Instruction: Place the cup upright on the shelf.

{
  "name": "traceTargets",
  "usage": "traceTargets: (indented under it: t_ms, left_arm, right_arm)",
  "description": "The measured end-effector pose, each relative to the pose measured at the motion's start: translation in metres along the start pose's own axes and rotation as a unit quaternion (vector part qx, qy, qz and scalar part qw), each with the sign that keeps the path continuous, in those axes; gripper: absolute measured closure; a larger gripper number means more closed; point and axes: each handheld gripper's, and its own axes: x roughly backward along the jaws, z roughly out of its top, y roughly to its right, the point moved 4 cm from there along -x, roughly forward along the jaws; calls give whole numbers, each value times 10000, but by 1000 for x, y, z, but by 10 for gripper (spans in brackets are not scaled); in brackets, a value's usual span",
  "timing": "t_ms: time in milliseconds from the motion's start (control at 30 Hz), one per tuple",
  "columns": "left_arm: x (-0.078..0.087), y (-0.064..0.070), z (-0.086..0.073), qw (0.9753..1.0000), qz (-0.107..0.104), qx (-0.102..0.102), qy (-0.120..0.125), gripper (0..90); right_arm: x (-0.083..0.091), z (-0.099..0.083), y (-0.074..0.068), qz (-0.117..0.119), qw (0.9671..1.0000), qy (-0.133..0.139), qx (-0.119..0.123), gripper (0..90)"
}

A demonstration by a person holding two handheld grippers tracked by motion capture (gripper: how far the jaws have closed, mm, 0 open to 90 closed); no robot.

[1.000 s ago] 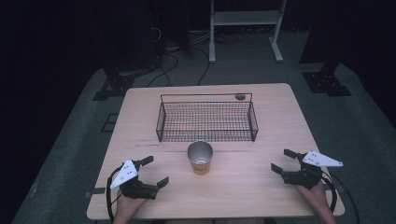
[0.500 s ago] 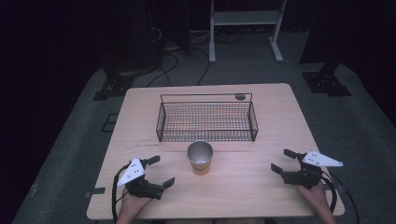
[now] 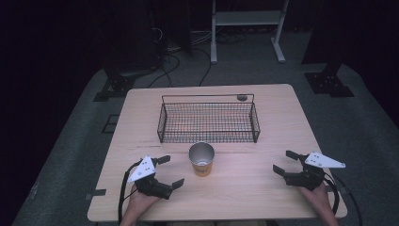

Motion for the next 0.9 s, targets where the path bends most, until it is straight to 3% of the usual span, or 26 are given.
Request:
traceTargets:
  t_ms: [67, 267, 500, 900]
  left_arm:
    - [-6, 0, 2, 9999, -113, 32, -32, 11]
    - [-14, -1, 0, 9998, -191, 78, -37, 11]
    - [-18, 0, 2, 9998, -205, 37, -19, 10]
    - [-37, 4, 11, 9992, -318, -116, -197, 10]
  right_arm:
    - [0, 0, 0, 2, 10000, 0, 1, 138]
    - [0, 0, 0, 7, 10000, 0, 1, 138]
    - [0, 0, 0, 5, 10000, -1, 4, 138]
    - [0, 0, 0, 12, 10000, -2, 1, 138]
